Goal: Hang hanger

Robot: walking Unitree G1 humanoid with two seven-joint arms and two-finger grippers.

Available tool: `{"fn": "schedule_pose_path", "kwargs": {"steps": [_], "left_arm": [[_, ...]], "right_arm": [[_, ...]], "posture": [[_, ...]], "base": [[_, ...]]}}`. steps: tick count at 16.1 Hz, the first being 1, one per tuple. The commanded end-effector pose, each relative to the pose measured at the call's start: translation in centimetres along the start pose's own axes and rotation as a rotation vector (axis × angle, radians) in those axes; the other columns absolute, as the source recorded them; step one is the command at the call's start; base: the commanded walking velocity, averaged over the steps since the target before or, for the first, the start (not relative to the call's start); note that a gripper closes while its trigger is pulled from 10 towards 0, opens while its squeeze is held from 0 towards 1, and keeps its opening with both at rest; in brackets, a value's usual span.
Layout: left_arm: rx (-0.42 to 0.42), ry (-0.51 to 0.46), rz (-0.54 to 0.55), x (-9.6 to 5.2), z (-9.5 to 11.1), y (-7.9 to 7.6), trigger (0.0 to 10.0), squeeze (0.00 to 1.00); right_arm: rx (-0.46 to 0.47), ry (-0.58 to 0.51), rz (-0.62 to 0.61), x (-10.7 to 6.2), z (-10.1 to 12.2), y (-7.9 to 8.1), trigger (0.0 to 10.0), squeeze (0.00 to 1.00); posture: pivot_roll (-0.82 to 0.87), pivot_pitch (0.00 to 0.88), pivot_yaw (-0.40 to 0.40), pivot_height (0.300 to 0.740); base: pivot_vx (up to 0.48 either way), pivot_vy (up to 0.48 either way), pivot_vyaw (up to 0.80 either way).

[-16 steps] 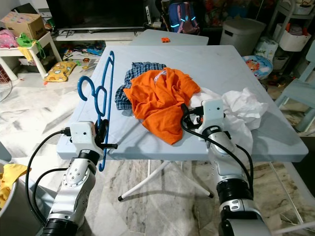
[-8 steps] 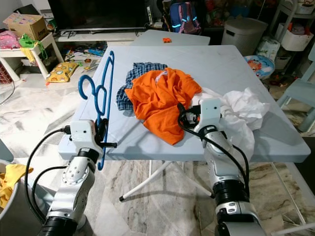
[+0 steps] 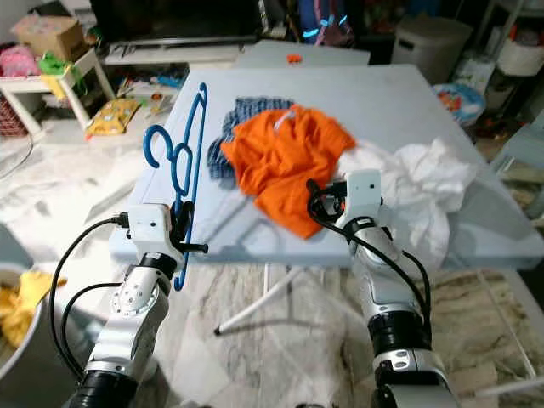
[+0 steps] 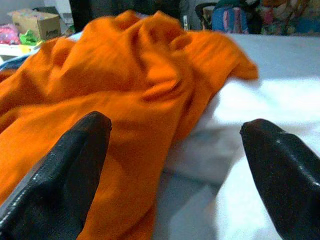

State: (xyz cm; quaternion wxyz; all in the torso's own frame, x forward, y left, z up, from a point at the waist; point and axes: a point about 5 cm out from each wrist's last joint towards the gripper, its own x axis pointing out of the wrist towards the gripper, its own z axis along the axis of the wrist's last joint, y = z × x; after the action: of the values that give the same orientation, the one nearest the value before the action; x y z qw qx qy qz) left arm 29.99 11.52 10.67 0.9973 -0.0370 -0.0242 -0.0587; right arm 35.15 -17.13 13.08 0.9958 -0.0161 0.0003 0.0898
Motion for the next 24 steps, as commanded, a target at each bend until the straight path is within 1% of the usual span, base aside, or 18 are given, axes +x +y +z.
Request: {"fn": "schedule_pose_path", "kwargs": {"steps": [1, 4, 7, 8, 9, 13, 15, 18, 19, 21, 22, 23, 24], "left_arm": [[0.004, 0.013, -0.003, 0.0, -0.3, 0.2, 10.0, 0.00], [0.003, 0.014, -0.004, -0.1, -0.3, 0.1, 10.0, 0.00], [0.002, 0.018, -0.005, -0.1, -0.5, 0.0, 10.0, 0.00], [0.002, 0.019, -0.006, -0.1, -0.5, 0.0, 10.0, 0.00], [0.003, 0.021, -0.006, -0.1, -0.5, 0.1, 10.0, 0.00], [0.006, 0.025, -0.009, -0.2, -0.7, 0.1, 10.0, 0.00], [0.010, 0.025, -0.010, -0.2, -0.7, 0.1, 10.0, 0.00], [0.028, 0.059, 0.004, -0.3, -1.3, 0.6, 10.0, 0.00], [0.043, 0.095, 0.004, -0.3, -1.8, 0.8, 10.0, 0.00], [0.059, 0.131, -0.001, -0.4, -2.3, 1.1, 10.0, 0.00], [0.072, 0.192, -0.030, -0.5, -3.0, 1.5, 10.0, 0.00], [0.069, 0.221, -0.055, -0.6, -3.3, 1.6, 10.0, 0.00], [0.031, 0.248, -0.157, -0.9, -3.5, 1.4, 10.0, 0.00]], "right_arm": [[0.002, -0.015, 0.004, 0.1, 0.5, 0.1, 10.0, 0.35], [0.001, -0.015, 0.011, 0.1, 0.6, 0.3, 10.0, 0.35], [-0.006, -0.006, -0.002, 0.3, 0.6, -0.2, 10.0, 0.35], [-0.007, -0.005, -0.003, 0.3, 0.7, -0.3, 10.0, 0.26], [-0.010, -0.003, -0.001, 0.4, 0.7, -0.3, 10.0, 0.00], [-0.029, 0.006, 0.018, 0.2, 0.4, 0.0, 10.0, 0.00], [-0.115, 0.003, 0.004, 0.1, 0.3, 0.1, 10.0, 0.00], [-0.114, -0.005, 0.028, 0.1, 0.3, 0.2, 10.0, 0.00], [-0.107, 0.000, 0.051, 0.1, 0.3, 0.3, 10.0, 0.00], [-0.110, 0.008, 0.067, 0.1, 0.1, 0.4, 10.0, 0.00], [-0.150, 0.017, 0.104, -0.2, -0.3, 0.7, 10.0, 0.00], [-0.180, 0.019, 0.128, -0.3, -0.4, 0.8, 10.0, 0.00], [-0.230, 0.018, 0.232, -0.7, -0.4, 1.1, 10.0, 0.00]], "posture": [[-0.15, 0.000, 0.041, 0.740], [-0.15, 0.000, 0.039, 0.740], [-0.15, 0.000, 0.038, 0.740], [-0.15, 0.000, 0.037, 0.740], [-0.15, 0.000, 0.036, 0.740], [-0.15, 0.000, 0.038, 0.740], [-0.15, 0.000, 0.040, 0.740], [-0.15, 0.000, 0.038, 0.740], [-0.15, 0.000, 0.038, 0.740], [-0.15, 0.000, 0.036, 0.740], [-0.15, 0.000, 0.037, 0.740], [-0.15, 0.000, 0.038, 0.740], [-0.15, 0.000, 0.038, 0.740]], "base": [[-0.281, 0.000, 0.00], [-0.282, 0.000, 0.00], [-0.284, 0.000, 0.00], [-0.285, 0.000, 0.00], [-0.281, 0.000, 0.00], [-0.282, 0.000, 0.00], [-0.135, 0.000, 0.00], [0.000, 0.000, 0.00], [0.000, 0.000, 0.00], [0.000, 0.000, 0.00], [0.000, 0.000, 0.00], [0.000, 0.000, 0.00], [0.000, 0.000, 0.00]]}}
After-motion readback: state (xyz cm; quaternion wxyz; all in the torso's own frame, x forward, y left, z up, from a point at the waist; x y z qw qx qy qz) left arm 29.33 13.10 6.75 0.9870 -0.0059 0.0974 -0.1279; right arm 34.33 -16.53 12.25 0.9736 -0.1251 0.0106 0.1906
